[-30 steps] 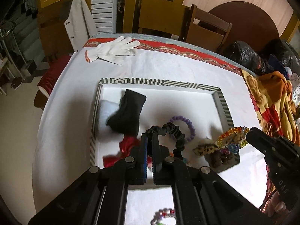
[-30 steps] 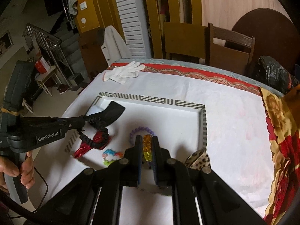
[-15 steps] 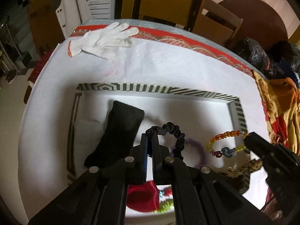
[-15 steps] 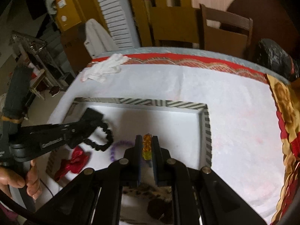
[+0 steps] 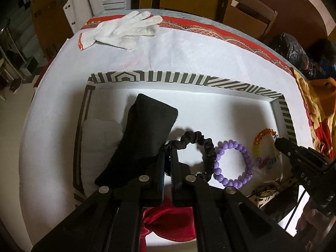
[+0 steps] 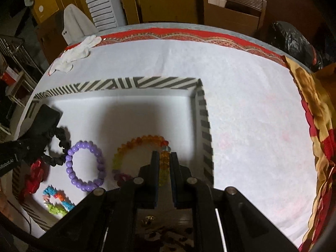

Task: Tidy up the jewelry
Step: 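Carry the hair tie and rainbow bracelet into the tray and open both tools, then withdraw both tools toward the silver and multicolour bead bracelets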

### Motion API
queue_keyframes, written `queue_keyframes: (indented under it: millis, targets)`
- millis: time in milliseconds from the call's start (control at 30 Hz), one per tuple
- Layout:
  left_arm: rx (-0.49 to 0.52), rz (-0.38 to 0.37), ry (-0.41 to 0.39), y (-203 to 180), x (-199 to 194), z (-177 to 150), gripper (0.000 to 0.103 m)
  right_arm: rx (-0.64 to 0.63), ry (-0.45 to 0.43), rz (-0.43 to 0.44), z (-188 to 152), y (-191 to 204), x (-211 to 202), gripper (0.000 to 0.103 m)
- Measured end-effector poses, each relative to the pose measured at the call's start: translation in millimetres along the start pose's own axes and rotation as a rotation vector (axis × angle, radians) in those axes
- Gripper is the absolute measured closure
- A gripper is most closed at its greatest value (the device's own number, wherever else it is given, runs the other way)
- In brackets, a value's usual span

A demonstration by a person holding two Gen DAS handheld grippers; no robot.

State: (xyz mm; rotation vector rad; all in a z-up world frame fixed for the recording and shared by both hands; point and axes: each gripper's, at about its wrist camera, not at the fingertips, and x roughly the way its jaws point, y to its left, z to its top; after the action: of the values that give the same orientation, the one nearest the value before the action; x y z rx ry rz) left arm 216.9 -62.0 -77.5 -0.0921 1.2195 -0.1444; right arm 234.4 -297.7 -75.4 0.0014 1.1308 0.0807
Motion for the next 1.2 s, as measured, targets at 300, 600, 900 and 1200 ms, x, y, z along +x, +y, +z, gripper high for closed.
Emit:
queue_keyframes:
  millis: [300, 600, 900, 1200]
  targets:
    - [0.03, 0.0, -0.055, -11, -22, -6, 0.057, 0.01, -0.054, 0.051, -6, 11, -31, 0.067]
    - [0.03, 0.038, -0.1, -10, -48, -16, 0.056, 0.011, -0.113, 0.094, -23, 27, -71, 0.053]
    - [0.032, 0.057, -0.141, -12, -74, -46, 0.056, 0.022, -0.138, 0.136, -56, 33, -101, 0.05]
    - [0.036, 0.071, -0.166, -25, -100, -92, 0.056, 0.013, -0.148, 0.156, -102, 36, -127, 0.049]
